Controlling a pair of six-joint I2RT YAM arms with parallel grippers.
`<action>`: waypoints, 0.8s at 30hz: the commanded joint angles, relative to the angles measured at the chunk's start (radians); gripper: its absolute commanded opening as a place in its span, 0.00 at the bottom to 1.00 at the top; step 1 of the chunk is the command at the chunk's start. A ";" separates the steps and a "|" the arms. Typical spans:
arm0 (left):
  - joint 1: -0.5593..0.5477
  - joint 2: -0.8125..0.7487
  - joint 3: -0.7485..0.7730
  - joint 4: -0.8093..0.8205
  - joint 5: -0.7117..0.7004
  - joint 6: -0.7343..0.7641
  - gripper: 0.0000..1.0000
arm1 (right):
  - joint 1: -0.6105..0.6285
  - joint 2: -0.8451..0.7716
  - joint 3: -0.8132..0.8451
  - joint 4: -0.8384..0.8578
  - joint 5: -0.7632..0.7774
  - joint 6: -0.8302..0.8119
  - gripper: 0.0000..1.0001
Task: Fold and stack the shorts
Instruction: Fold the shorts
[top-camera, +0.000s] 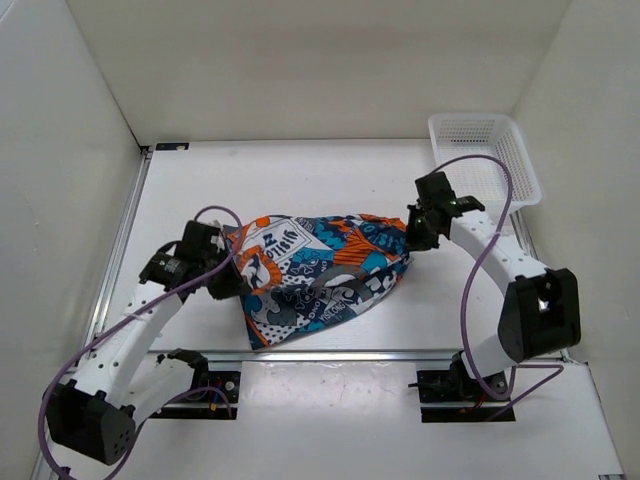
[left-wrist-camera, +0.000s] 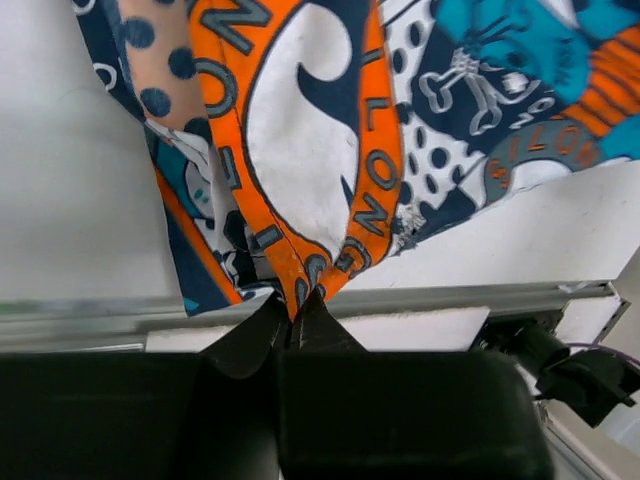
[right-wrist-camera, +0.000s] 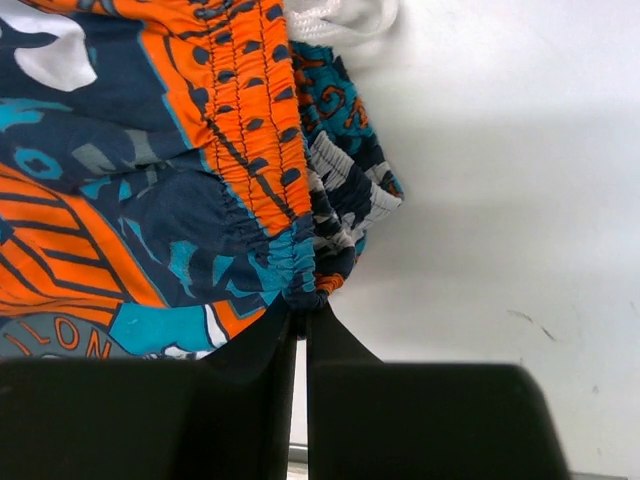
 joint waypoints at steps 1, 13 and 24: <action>-0.068 -0.061 -0.064 0.009 -0.033 -0.145 0.11 | 0.000 -0.084 -0.055 0.017 0.086 -0.008 0.00; -0.353 -0.084 -0.028 -0.125 -0.020 -0.263 0.11 | -0.028 -0.132 -0.113 0.048 0.163 0.046 0.00; -0.558 -0.073 0.094 -0.245 -0.033 -0.312 0.11 | -0.083 -0.265 -0.145 -0.033 0.172 0.046 0.00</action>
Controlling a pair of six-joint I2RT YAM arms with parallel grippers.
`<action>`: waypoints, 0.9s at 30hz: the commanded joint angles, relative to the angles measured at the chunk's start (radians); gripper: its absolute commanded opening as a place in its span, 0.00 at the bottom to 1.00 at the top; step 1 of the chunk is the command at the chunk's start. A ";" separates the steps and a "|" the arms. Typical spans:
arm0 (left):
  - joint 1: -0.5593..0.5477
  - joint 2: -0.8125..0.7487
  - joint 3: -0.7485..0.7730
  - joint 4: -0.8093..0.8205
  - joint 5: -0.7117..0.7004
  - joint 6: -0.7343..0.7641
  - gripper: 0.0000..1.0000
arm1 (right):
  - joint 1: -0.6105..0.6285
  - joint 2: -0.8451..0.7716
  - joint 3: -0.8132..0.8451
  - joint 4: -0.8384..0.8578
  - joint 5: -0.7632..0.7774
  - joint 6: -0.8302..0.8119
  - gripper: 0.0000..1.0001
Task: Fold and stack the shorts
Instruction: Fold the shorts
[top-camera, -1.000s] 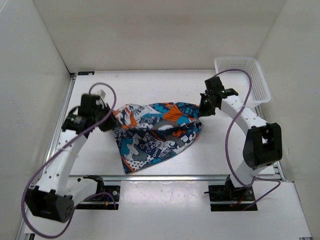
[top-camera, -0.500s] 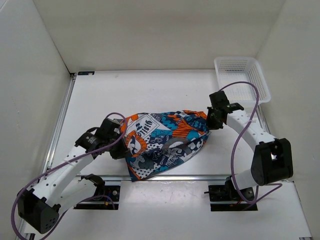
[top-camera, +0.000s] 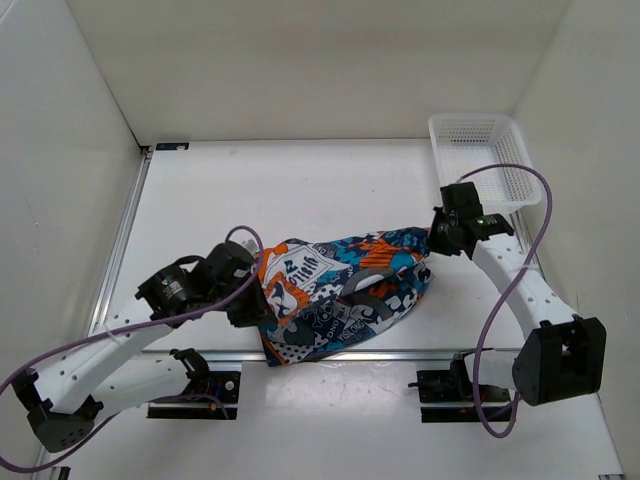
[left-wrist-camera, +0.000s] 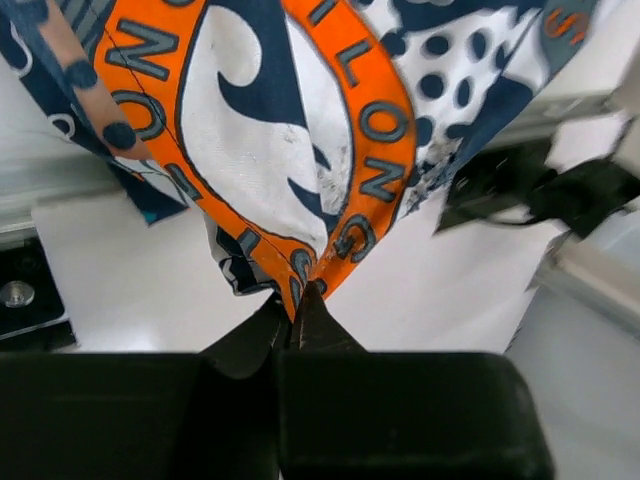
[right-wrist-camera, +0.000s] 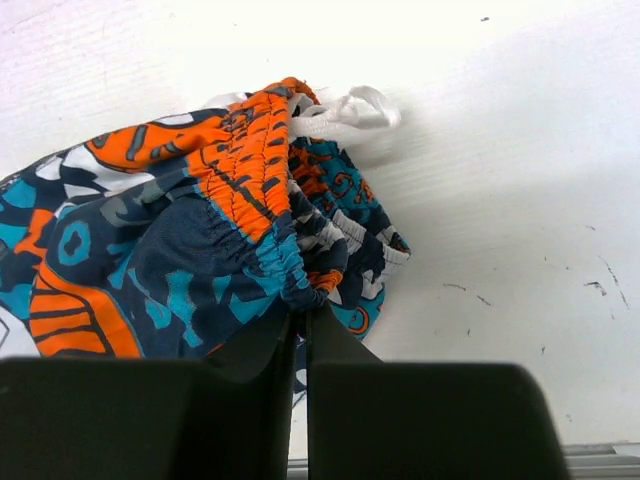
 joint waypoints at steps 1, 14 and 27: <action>-0.071 0.002 -0.091 -0.025 0.038 -0.042 0.11 | -0.012 -0.036 -0.057 -0.033 0.045 -0.004 0.00; -0.054 0.250 0.069 -0.049 -0.144 0.084 1.00 | -0.012 -0.031 -0.114 -0.042 0.081 0.083 1.00; 0.428 0.676 -0.020 0.326 -0.027 0.238 0.91 | -0.163 0.136 -0.267 0.232 -0.309 0.112 0.96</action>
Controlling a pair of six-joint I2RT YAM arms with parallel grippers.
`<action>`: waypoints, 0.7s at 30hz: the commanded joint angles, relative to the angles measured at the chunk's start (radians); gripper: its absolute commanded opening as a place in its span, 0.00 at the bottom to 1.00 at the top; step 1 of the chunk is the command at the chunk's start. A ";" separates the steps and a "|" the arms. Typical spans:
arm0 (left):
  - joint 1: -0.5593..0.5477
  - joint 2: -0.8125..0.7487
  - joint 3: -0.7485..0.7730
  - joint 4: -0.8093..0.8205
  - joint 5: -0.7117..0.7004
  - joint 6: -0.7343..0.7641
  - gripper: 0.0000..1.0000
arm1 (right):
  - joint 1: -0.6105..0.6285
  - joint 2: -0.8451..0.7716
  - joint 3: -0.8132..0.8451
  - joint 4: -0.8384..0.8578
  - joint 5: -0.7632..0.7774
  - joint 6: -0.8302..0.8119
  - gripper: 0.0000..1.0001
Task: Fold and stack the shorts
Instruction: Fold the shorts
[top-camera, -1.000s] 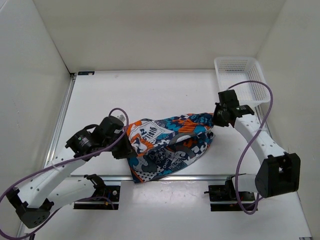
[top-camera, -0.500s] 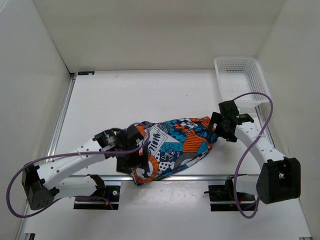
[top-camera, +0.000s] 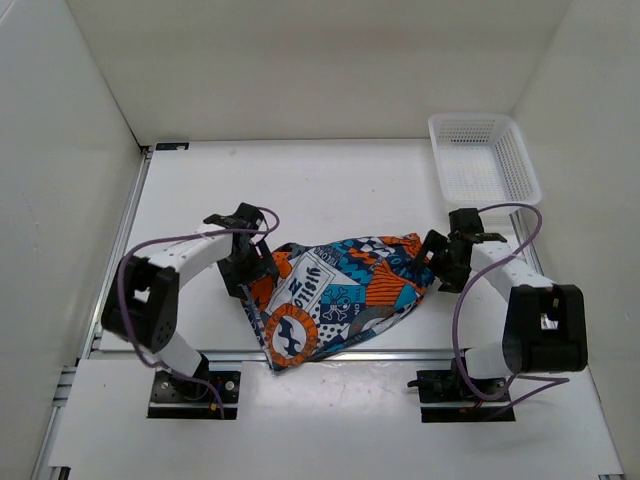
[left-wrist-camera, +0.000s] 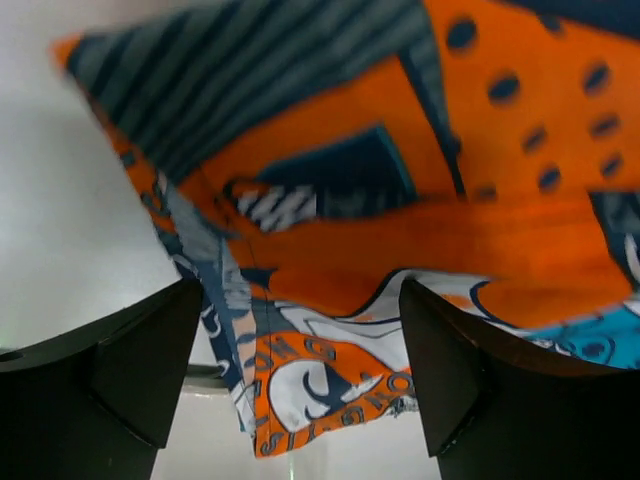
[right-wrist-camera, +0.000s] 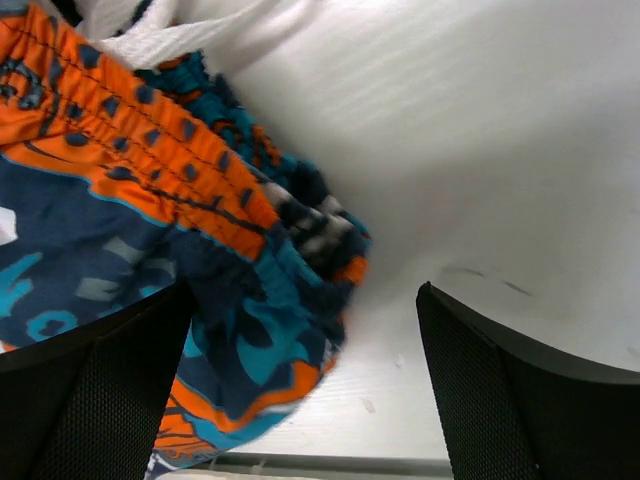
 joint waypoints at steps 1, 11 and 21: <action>0.027 0.054 0.042 0.084 0.049 0.032 0.90 | -0.002 0.068 -0.018 0.132 -0.129 0.033 0.95; 0.151 0.481 0.364 0.081 0.080 0.139 0.86 | 0.007 0.241 -0.027 0.301 -0.220 0.154 0.61; 0.300 0.682 1.033 -0.208 -0.098 0.240 0.90 | 0.213 0.255 0.109 0.145 -0.054 0.174 0.92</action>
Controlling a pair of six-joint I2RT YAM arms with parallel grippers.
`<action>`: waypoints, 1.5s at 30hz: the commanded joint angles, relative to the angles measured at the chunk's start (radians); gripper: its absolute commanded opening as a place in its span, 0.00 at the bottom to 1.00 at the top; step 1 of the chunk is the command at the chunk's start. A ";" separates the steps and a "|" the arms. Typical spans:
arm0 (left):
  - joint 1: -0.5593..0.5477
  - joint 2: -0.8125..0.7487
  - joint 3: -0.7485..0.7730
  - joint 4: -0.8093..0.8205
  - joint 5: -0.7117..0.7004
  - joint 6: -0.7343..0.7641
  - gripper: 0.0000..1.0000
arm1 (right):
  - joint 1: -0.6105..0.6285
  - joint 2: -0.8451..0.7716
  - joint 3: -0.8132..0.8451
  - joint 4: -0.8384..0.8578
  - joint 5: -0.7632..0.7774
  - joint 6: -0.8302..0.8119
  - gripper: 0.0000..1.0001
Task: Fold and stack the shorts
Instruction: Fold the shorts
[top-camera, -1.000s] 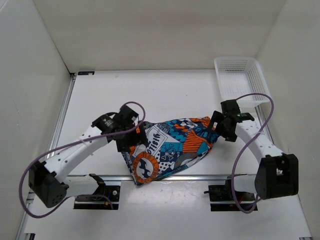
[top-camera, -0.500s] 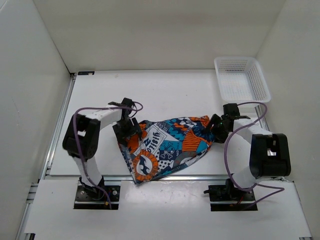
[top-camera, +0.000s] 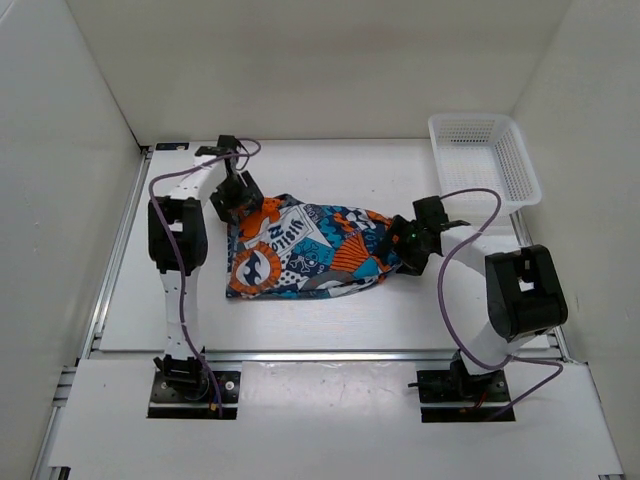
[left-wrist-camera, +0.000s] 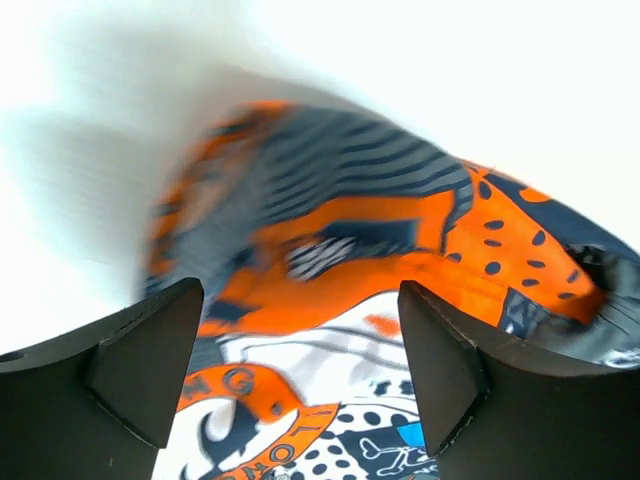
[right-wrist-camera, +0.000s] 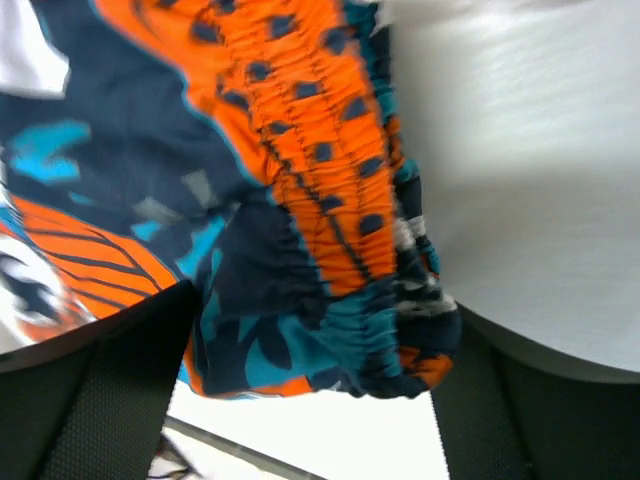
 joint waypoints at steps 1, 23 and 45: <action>0.041 -0.056 0.136 -0.094 -0.086 0.049 0.90 | 0.053 -0.005 0.018 -0.161 0.160 -0.033 0.95; 0.145 -0.318 -0.538 0.194 0.129 0.023 0.85 | -0.143 0.045 0.148 -0.163 -0.030 -0.323 0.94; 0.055 -0.280 -0.601 0.234 0.198 0.002 0.10 | -0.186 0.094 0.185 -0.051 -0.067 -0.245 0.07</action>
